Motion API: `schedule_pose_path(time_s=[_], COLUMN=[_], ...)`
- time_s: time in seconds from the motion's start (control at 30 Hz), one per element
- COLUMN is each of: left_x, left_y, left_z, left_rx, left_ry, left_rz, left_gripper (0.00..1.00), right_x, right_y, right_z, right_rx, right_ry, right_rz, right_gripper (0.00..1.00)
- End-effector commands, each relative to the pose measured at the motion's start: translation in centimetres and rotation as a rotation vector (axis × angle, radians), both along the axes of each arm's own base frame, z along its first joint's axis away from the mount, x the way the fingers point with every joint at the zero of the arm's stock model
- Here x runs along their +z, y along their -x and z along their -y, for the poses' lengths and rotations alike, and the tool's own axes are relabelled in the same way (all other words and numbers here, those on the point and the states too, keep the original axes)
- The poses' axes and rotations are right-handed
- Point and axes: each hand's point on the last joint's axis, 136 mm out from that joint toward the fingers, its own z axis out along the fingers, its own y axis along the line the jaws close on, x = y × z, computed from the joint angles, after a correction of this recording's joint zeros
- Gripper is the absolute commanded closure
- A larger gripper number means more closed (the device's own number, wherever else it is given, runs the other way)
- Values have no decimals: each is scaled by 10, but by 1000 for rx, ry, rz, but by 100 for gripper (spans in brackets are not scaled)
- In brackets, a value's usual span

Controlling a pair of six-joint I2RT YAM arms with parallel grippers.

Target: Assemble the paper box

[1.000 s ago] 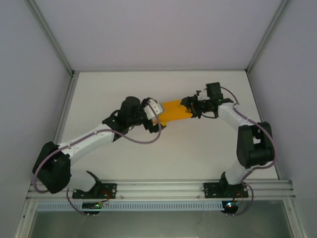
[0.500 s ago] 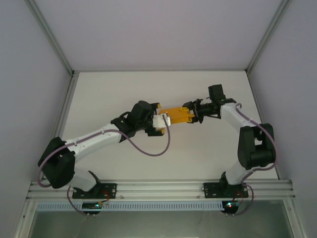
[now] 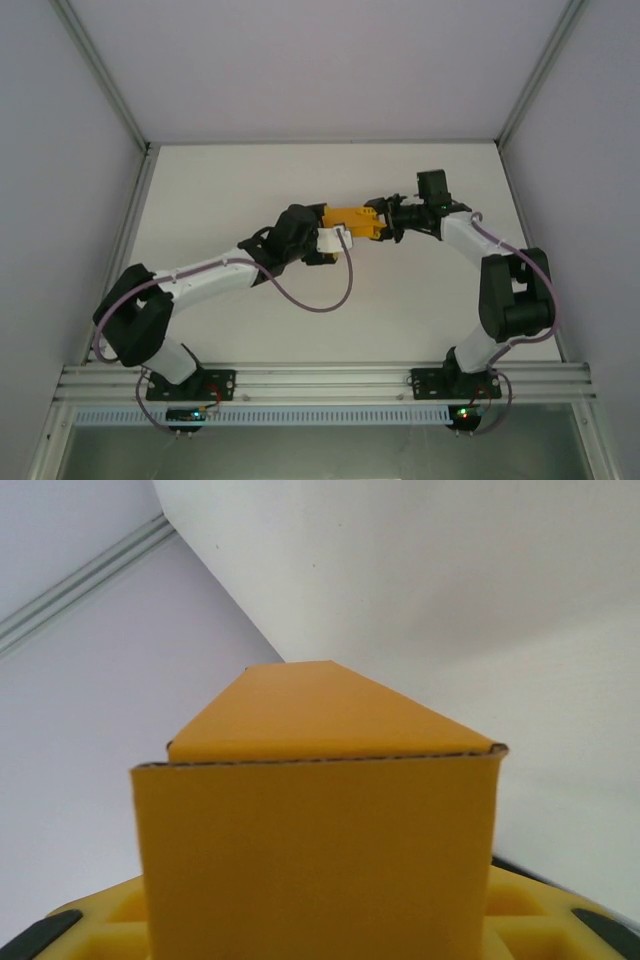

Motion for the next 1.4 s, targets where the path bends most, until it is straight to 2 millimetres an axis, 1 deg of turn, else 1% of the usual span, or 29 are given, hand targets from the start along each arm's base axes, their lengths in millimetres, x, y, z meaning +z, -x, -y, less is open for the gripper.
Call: schedule_pose_path(time_s=[0.0,0.03,0.1,0.17,0.3,0.33,0.43,0.5,0.6,0.67,0.7,0.77,0.8,0.83,0.93,0.97,1.0,1.07,1.13,1.17,1.2,1.23,1.27,1.37], left_x=[23,24,27,30,31,31,32,33,34,36,38,37,34,32,20,17,10,-5,-22,-29,-36,-40,-43,-53], left_y=[-15,-16,-19,-17,-11,-11,-11,-10,-10,-9,-8,-4,-1,2,15,20,28,46,67,77,85,88,86,87], left_z=[8,9,7,6,6,5,3,1,-2,-4,-5,-8,-10,-12,-24,-27,-32,-40,-48,-53,-57,-60,-64,-71], left_rx=[39,43,62,62,39,40,46,47,56,62,66,58,52,50,70,73,70,43,5,-11,-16,-9,15,46], left_ry=[46,43,50,57,60,58,50,43,32,32,36,28,16,4,-29,-25,-37,-80,-138,-163,-181,-184,-178,-179], left_rz=[101,115,137,145,128,127,130,130,133,135,127,100,77,54,-63,-104,-164,-280,-421,-493,-555,-605,-642,-744], left_gripper=[18,22,24,28,45,47,50,50,54,55,55,57,57,58,62,63,63,62,62,63,64,64,64,62], right_x=[16,16,17,16,17,17,20,22,25,27,28,30,32,31,40,44,49,56,66,73,81,88,93,100], right_y=[5,7,9,10,10,9,11,11,12,12,13,12,11,11,11,10,7,2,-1,1,3,6,8,17], right_z=[-14,-14,-14,-11,-10,-9,-9,-9,-8,-7,-6,-1,5,14,50,64,80,113,149,155,154,154,154,135], right_rx=[64,72,81,81,87,86,96,97,97,99,100,89,74,51,-29,-56,-90,-151,-184,-148,-94,-52,-22,157], right_ry=[-54,-60,-73,-70,-61,-60,-63,-63,-61,-65,-64,-47,-27,10,137,190,265,465,753,852,915,963,1003,999], right_rz=[2,-7,-14,-17,-2,1,2,11,26,30,36,60,79,95,212,271,349,481,625,710,808,873,926,1113], right_gripper=[61,60,60,58,56,54,47,46,46,40,33,29,10,1,1,1,1,1,1,1,1,1,1,1])
